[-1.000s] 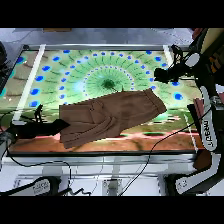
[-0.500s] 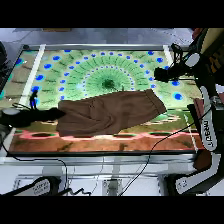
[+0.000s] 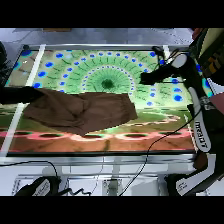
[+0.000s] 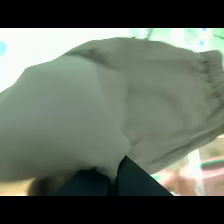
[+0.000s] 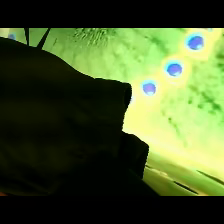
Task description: Fold the clothes and pants, and hang the long-sleeved shirts on hangers.
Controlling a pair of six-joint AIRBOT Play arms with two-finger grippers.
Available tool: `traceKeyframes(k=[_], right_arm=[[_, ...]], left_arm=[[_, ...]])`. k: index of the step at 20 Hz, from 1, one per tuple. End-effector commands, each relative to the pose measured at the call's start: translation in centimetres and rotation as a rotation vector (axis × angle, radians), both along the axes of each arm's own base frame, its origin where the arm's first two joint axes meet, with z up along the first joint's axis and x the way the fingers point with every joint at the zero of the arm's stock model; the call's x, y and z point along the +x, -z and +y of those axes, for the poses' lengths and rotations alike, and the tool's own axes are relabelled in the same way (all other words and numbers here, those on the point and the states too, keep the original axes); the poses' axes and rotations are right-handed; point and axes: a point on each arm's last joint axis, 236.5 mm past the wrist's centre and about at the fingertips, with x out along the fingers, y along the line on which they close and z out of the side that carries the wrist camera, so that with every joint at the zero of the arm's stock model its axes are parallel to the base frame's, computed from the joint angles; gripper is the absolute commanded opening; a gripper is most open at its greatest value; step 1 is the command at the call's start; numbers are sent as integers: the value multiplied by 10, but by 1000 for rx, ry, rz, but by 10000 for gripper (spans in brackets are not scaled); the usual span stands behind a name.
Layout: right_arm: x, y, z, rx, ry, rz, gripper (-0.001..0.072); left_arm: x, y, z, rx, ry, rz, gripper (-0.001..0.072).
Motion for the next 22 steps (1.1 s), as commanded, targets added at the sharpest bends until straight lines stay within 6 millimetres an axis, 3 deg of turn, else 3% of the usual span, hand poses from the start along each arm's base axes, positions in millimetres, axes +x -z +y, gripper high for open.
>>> traceKeyframes(k=[1,4,7,9,11,13,15,18,20,22], right_arm=[[-9,18,66,29,-79,1,35],[-28,49,158,143,-122,39,35],[-60,71,266,297,-155,56,34],[-88,81,326,391,-139,82,34],[-121,97,376,456,-99,127,34],[-144,107,408,504,-54,143,34],[-155,106,426,529,-42,118,34],[-155,105,428,530,-41,104,34],[-144,112,411,486,-63,117,34],[-122,119,377,410,-89,118,34]], left_arm=[[-7,-20,-11,-8,-14,-16,14],[-6,-22,-20,-17,6,-24,15],[2,-35,-28,-69,2,-73,16],[8,-39,-25,-68,-16,-98,16],[11,-42,-25,-78,-24,-116,16],[16,-51,-30,-116,-29,-146,17],[20,-58,-34,-146,-31,-168,17],[24,-47,-43,-160,-8,-140,17],[27,-34,-59,-171,33,-100,17],[32,-17,-84,-182,90,-56,17]])
